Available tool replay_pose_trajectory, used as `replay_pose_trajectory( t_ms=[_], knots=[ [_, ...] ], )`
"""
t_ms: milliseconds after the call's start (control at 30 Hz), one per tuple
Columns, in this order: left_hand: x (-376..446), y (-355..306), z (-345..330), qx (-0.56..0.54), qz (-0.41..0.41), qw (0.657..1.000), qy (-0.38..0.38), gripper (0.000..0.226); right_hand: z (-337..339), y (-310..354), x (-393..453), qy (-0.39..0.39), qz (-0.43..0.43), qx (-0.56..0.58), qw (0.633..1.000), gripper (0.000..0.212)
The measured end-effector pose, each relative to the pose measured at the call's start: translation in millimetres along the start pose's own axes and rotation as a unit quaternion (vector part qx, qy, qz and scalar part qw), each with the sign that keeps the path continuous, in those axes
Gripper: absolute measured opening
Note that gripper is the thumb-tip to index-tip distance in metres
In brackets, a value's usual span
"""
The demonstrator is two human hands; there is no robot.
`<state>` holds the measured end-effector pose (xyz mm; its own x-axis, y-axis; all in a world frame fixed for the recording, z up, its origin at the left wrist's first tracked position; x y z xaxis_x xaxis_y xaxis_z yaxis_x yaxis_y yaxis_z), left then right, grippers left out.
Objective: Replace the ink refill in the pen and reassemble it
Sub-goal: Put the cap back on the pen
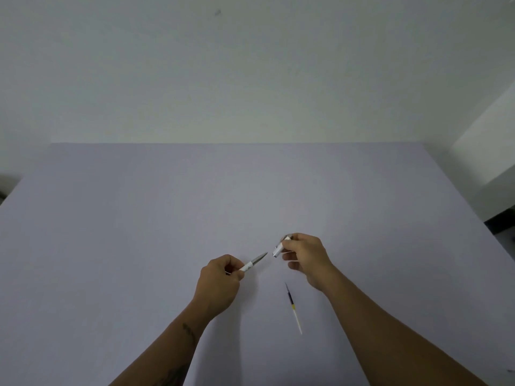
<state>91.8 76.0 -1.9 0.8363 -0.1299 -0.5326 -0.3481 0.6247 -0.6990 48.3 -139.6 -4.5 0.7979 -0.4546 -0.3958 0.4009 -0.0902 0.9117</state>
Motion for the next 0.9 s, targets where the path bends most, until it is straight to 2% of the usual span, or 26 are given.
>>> replay_pose_trajectory(
  t_ms=[167, 533, 767, 900],
  knots=[
    [-12, -1, 9, -0.004, -0.017, 1.0, 0.0, 0.014, -9, 14, -19, -0.031, 0.011, 0.053, 0.998, 0.014],
    [-33, 5, 26, -0.016, -0.032, 0.999, -0.005, 0.016, -21, 17, -48, -0.057, 0.032, 0.064, 0.996, 0.017],
    [-41, -2, 28, -0.034, -0.056, 0.998, -0.002, 0.015, -42, 17, -64, 0.006, 0.03, 0.037, 0.999, 0.017],
    [-41, -7, 34, -0.043, -0.061, 0.997, -0.021, 0.016, -49, 20, -68, 0.003, 0.039, 0.063, 0.997, 0.021]
  ],
)
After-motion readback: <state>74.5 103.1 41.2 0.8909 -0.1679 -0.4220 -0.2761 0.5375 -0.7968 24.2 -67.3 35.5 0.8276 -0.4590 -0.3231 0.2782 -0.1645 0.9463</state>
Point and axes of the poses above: each hand's wrist, its own x-axis towards the middle knuckle, its own z-axis out of the back of the hand, y = z × x, the point moved 6 cm from there along x, towards the middle knuckle, and after that the axes turned 10 degrees about z, right-handed, at the moved point
